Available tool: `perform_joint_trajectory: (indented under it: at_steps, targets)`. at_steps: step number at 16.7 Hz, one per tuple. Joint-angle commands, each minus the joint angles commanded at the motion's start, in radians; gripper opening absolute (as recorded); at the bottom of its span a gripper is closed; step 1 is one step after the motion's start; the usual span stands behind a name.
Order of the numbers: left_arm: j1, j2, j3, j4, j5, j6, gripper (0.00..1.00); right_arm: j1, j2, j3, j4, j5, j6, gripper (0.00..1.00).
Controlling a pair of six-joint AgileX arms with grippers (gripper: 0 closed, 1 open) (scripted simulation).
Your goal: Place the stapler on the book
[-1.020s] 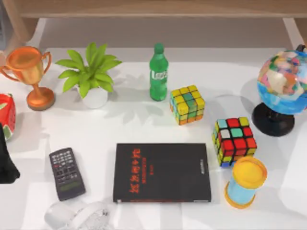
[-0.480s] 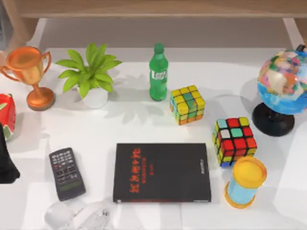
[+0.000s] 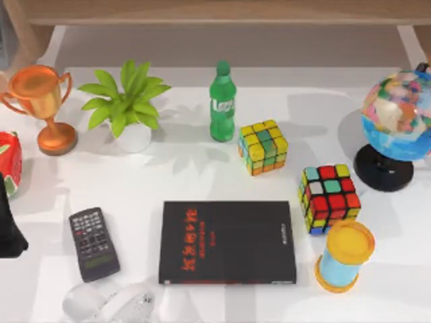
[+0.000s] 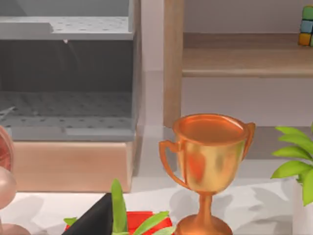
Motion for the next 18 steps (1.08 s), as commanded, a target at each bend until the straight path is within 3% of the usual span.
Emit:
perform_joint_trajectory:
  at_steps: [4,9,18]
  targets:
    - [0.000,0.000,0.000,0.000,0.000,0.000,1.00,0.154,-0.179,-0.092,0.017,0.020,0.171,0.00]
    - [0.000,0.000,0.000,0.000,0.000,0.000,1.00,0.443,-0.293,-0.205,0.051,0.044,0.387,0.00]
    - [0.000,0.000,0.000,0.000,0.000,0.000,1.00,0.981,-0.195,-0.410,0.110,0.074,0.696,0.00]
